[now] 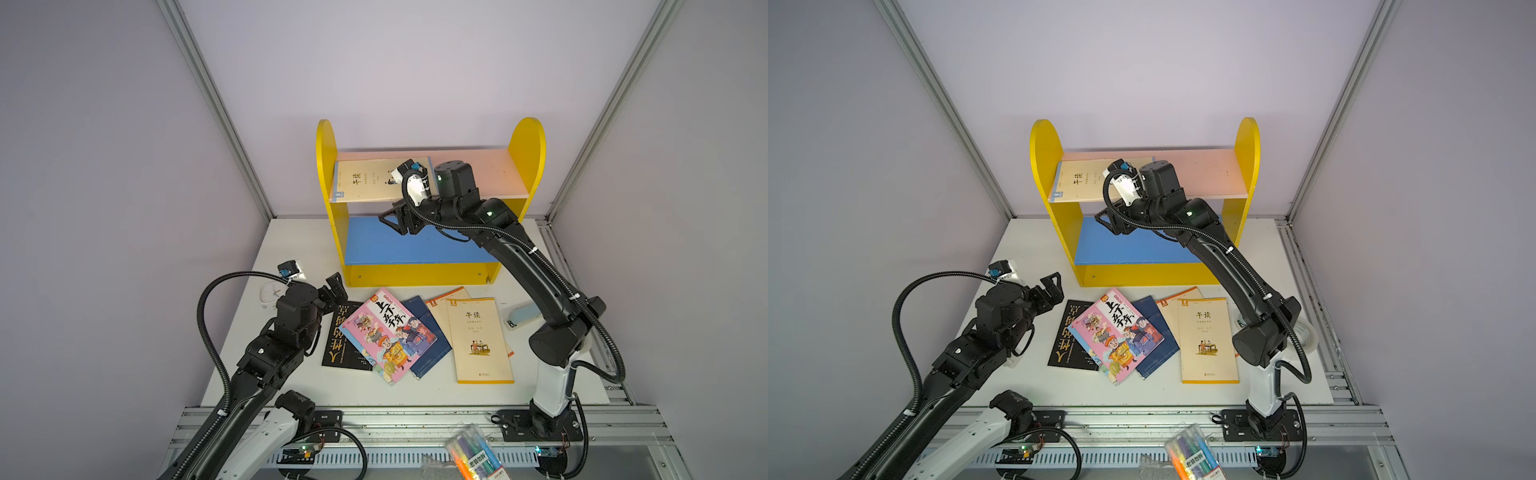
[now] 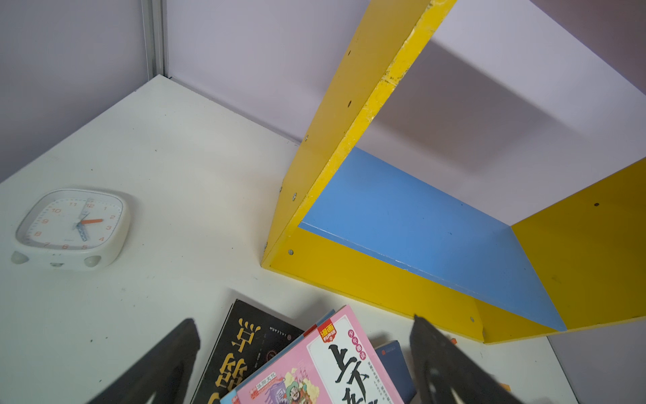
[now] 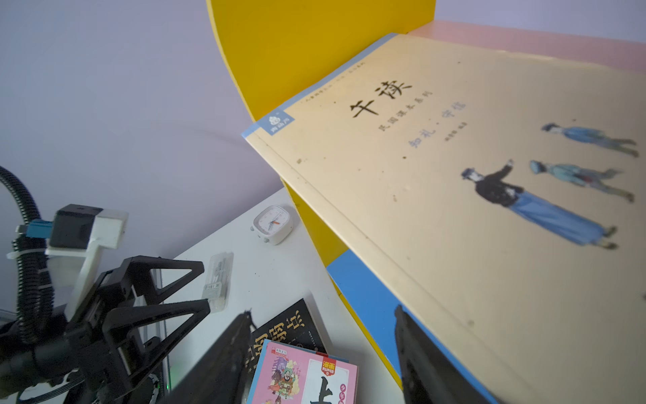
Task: Stacking books/files
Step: Move the book to the bookshelf.
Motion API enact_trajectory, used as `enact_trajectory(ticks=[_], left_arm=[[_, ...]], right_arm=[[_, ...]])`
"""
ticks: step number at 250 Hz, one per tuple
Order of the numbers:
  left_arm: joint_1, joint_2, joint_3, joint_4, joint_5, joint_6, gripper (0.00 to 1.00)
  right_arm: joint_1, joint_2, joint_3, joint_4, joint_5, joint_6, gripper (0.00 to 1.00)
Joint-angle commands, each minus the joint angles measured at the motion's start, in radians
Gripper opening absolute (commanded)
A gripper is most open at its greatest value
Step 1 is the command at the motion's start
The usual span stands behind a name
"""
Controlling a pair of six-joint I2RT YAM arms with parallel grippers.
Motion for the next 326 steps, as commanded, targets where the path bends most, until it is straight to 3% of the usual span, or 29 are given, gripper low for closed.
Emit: enact_trajectory(ticks=[1, 95, 201, 269, 326], left_arm=[[0.001, 0.002, -0.003, 0.023, 0.009, -0.004, 0.97], [0.001, 0.003, -0.008, 0.019, 0.007, -0.003, 0.96], [0.001, 0.005, -0.003, 0.010, 0.004, 0.003, 0.96], [0.001, 0.007, 0.000, 0.008, 0.000, 0.007, 0.96], [0.000, 0.046, -0.001, 0.020, 0.004, 0.004, 0.96]], right_arm=[[0.010, 0.013, 0.006, 0.086, -0.106, 0.011, 0.67], [0.027, 0.104, 0.096, 0.202, -0.208, 0.063, 0.68], [0.026, 0.198, 0.180, 0.226, -0.176, 0.068, 0.69], [0.026, 0.189, 0.180, 0.214, -0.188, 0.043, 0.71], [0.028, 0.094, 0.143, 0.083, -0.164, -0.041, 0.79]])
